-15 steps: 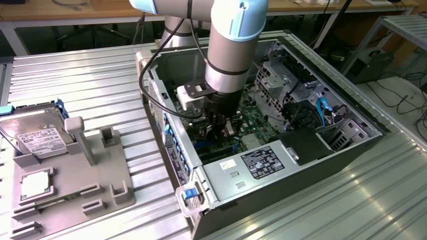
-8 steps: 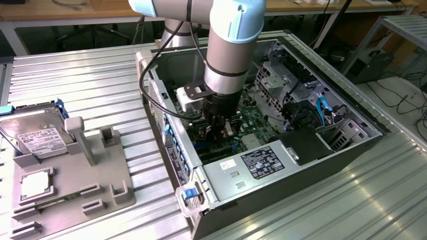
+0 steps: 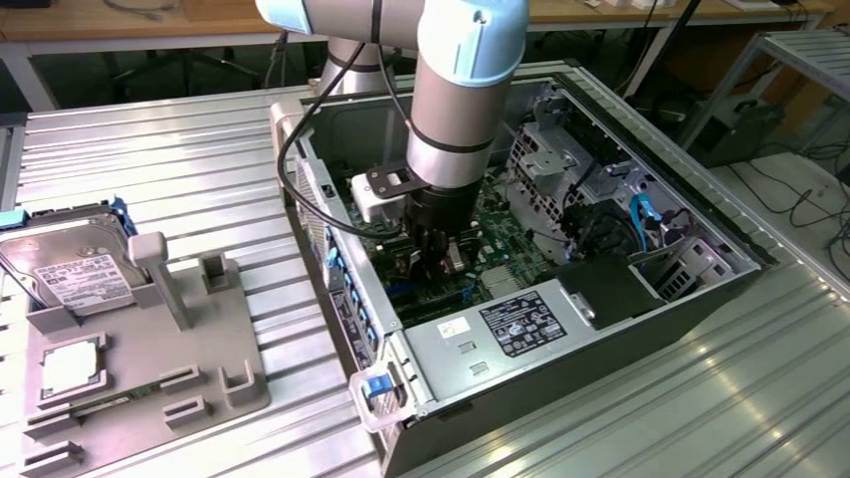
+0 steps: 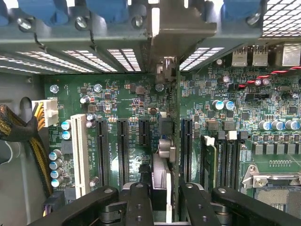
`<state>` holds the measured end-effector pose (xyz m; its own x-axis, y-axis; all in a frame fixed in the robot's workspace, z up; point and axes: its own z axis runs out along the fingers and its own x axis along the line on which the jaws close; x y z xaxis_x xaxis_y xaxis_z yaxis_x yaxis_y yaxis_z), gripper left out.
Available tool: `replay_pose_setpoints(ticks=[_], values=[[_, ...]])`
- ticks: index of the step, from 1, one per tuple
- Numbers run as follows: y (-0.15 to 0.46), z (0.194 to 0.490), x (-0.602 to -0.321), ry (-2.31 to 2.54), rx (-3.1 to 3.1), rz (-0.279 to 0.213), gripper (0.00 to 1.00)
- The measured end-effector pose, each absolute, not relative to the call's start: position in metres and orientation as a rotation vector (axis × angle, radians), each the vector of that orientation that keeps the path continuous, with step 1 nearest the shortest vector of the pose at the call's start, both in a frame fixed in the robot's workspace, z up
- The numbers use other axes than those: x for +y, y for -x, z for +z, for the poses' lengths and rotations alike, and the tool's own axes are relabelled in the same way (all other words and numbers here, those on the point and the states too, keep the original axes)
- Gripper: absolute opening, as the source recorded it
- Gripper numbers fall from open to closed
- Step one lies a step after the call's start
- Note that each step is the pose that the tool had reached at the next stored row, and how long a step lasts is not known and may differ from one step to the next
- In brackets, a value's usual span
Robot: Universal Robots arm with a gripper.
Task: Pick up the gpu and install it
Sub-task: 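Insert the gpu into the slot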
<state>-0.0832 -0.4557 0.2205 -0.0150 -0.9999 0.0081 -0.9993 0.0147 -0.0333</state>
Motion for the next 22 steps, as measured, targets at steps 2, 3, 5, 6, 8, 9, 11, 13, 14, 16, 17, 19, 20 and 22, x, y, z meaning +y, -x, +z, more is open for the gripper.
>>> replay_pose_setpoints(ticks=[2,3,5,6,8,9,11,13,14,16,17,19,20,22], values=[[0.083,0.22,-0.456,2.192,2.225,-0.046,0.28],[0.083,0.22,-0.456,2.192,2.225,-0.046,0.28],[0.083,0.22,-0.456,2.192,2.225,-0.046,0.28],[0.083,0.22,-0.456,2.192,2.225,-0.046,0.28],[0.083,0.22,-0.456,2.192,2.225,-0.046,0.28],[0.083,0.221,-0.456,2.192,2.225,-0.046,0.28],[0.083,0.225,-0.455,2.191,2.224,-0.045,0.28],[0.083,0.227,-0.455,2.192,2.225,-0.046,0.28],[0.083,0.229,-0.455,2.192,2.225,-0.046,0.28],[0.083,0.232,-0.455,2.192,2.225,-0.047,0.28],[0.083,0.232,-0.455,2.192,2.225,-0.047,0.28],[0.083,0.232,-0.455,2.193,2.224,-0.047,0.28],[0.083,0.232,-0.454,2.202,2.215,-0.047,0.28],[0.083,0.232,-0.454,2.21,2.207,-0.047,0.28]])
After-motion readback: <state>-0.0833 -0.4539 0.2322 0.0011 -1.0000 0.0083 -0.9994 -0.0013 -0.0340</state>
